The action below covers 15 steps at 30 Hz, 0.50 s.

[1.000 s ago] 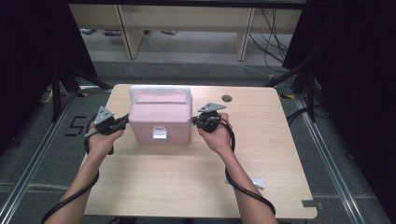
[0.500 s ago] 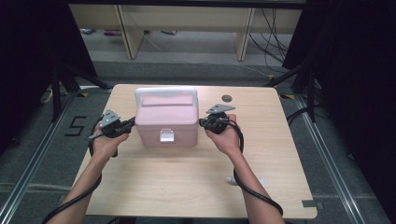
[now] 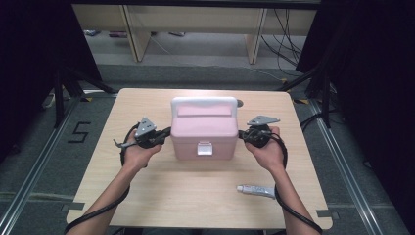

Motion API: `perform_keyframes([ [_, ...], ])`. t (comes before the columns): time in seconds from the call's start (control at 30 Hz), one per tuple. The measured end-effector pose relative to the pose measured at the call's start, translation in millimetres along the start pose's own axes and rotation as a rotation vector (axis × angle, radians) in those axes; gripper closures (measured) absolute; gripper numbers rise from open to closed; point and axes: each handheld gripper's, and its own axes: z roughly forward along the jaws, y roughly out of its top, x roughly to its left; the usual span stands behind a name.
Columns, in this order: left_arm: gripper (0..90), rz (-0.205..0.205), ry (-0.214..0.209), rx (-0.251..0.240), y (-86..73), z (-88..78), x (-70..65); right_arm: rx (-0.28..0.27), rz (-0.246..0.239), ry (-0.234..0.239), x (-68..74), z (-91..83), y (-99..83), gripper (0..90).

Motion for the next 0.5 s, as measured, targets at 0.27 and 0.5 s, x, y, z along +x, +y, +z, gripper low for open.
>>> perform_keyframes([
  [0.27, 89.7, 0.036, -0.057, 0.018, 9.5, 23.7, -28.7, -0.002, 0.012, -0.06, -26.6, -24.1, -15.5, 90.0],
  [0.5, 89.7, 0.059, -0.095, 0.031, 15.6, 38.4, -48.7, 0.0, 0.047, -0.072, -38.0, -40.7, -27.5, 90.0],
])
